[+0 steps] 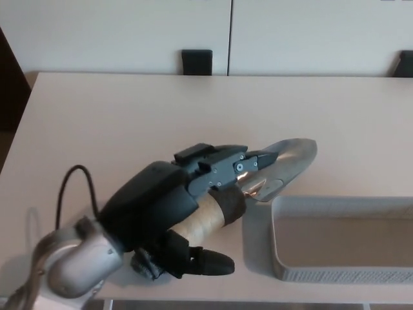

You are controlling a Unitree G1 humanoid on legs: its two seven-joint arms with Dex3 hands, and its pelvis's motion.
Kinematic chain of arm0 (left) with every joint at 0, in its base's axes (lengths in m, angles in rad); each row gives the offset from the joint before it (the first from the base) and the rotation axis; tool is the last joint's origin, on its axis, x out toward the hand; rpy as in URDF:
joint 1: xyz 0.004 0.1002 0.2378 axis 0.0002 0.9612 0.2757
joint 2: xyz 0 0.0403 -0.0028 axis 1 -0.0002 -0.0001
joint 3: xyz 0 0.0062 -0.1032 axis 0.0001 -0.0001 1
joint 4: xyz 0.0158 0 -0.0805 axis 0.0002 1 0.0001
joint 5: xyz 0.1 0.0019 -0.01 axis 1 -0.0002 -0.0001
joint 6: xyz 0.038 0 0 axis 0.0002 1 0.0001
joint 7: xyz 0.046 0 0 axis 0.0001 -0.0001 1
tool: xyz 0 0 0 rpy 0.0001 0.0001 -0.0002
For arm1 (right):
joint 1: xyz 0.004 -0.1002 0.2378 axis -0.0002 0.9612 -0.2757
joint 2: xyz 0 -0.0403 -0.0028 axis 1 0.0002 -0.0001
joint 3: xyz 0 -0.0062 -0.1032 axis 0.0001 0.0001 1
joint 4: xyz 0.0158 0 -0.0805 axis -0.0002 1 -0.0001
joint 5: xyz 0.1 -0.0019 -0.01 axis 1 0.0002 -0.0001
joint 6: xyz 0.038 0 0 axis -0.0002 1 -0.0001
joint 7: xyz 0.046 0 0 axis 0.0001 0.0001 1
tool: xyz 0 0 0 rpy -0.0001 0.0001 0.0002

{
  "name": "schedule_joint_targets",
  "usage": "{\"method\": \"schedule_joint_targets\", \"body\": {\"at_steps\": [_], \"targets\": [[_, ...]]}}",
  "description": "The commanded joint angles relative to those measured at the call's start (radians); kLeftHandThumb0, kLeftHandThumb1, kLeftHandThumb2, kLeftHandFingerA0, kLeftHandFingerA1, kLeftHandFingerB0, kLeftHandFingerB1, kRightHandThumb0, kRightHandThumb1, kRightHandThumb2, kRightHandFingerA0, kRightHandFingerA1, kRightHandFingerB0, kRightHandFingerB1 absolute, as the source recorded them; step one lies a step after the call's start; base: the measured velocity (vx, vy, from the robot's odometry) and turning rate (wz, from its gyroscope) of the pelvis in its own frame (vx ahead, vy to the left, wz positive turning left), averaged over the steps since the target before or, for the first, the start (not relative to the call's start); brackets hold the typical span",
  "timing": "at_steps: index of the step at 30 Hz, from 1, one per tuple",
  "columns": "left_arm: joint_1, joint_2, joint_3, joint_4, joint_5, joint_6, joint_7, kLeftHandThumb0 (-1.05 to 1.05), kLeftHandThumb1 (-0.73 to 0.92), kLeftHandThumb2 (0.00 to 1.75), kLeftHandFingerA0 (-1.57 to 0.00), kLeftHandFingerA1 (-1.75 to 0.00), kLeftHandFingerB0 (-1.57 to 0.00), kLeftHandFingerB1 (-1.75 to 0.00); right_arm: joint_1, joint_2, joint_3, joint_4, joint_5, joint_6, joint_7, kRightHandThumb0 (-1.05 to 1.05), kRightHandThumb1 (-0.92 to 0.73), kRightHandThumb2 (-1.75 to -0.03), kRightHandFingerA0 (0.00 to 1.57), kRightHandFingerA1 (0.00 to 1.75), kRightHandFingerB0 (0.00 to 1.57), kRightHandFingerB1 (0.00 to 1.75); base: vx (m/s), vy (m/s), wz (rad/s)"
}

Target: The robot walks towards a desk on which a shovel is kept on the left hand side and a container is kept on the right hand side. The robot picks up the shovel using its left hand and places it in the container.

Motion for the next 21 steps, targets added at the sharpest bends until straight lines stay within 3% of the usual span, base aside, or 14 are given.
{"method": "schedule_joint_targets", "body": {"at_steps": [1, 9, 10, 11, 12, 13, 14, 15, 21], "targets": [[-0.118, -0.04, -0.229, 0.394, 0.631, 0.396, 0.333, -0.61, 0.4, 0.71, -0.05, -0.31, -0.08, -0.25, -0.024, -0.044, -0.028, 0.016, -0.051, -0.037, -0.037, -0.46, -0.63, -0.6, 0.22, 0.41, 0.13, 0.32, 0.0, 0.0, 0.0], [-0.123, -0.058, -0.258, 0.408, 0.646, 0.445, 0.344, -0.6, 0.4, 0.69, -0.05, -0.32, -0.1, -0.27, -0.008, -0.053, -0.034, -0.009, -0.08, -0.008, -0.058, -0.46, -0.64, -0.6, 0.21, 0.4, 0.12, 0.31, 0.0, 0.0, 0.0], [-0.124, -0.058, -0.262, 0.41, 0.65, 0.45, 0.348, -0.59, 0.41, 0.69, -0.06, -0.34, -0.09, -0.27, -0.011, -0.051, -0.033, 0.0, -0.08, -0.014, -0.06, -0.51, -0.52, -0.76, 0.17, 0.47, 0.1, 0.41, 0.0, 0.0, 0.0], [-0.125, -0.057, -0.264, 0.411, 0.654, 0.453, 0.35, -0.59, 0.41, 0.69, -0.06, -0.34, -0.09, -0.27, -0.014, -0.049, -0.033, 0.011, -0.081, -0.022, -0.063, -0.51, -0.52, -0.76, 0.17, 0.47, 0.1, 0.41, 0.0, 0.0, 0.0], [-0.124, -0.058, -0.266, 0.413, 0.659, 0.458, 0.361, -0.59, 0.42, 0.68, -0.07, -0.35, -0.09, -0.28, -0.019, -0.046, -0.033, 0.029, -0.082, -0.041, -0.067, -0.46, -0.64, -0.6, 0.22, 0.43, 0.13, 0.32, 0.0, 0.0, 0.0], [-0.123, -0.059, -0.27, 0.411, 0.67, 0.467, 0.367, -0.6, 0.41, 0.69, -0.06, -0.33, -0.1, -0.28, -0.015, -0.045, -0.032, 0.02, -0.083, -0.032, -0.067, -0.51, -0.51, -0.76, 0.17, 0.48, 0.11, 0.41, 0.0, 0.0, 0.0], [-0.126, -0.059, -0.276, 0.418, 0.68, 0.472, 0.379, -0.59, 0.37, 0.73, 0.0, -0.35, -0.12, -0.35, -0.002, -0.04, -0.032, -0.01, -0.078, -0.004, -0.066, -0.44, -0.64, -0.6, 0.22, 0.4, 0.13, 0.31, 0.0, 0.0, 0.0], [-0.118, -0.067, -0.277, 0.418, 0.695, 0.483, 0.418, -0.31, 0.28, 0.86, -0.01, -0.48, 0.0, -0.46, -0.007, -0.04, -0.029, 0.016, -0.085, -0.036, -0.072, -0.45, -0.64, -0.6, 0.23, 0.41, 0.13, 0.31, 0.0, 0.0, 0.0], [-0.1, -0.066, -0.292, 0.406, 0.763, 0.518, 0.498, -0.32, 0.31, 0.88, 0.0, -0.47, 0.0, -0.46, -0.007, -0.041, -0.026, 0.019, -0.099, -0.032, -0.077, -0.46, -0.62, -0.6, 0.25, 0.41, 0.15, 0.31, 0.0, 0.0, 0.0]]}}
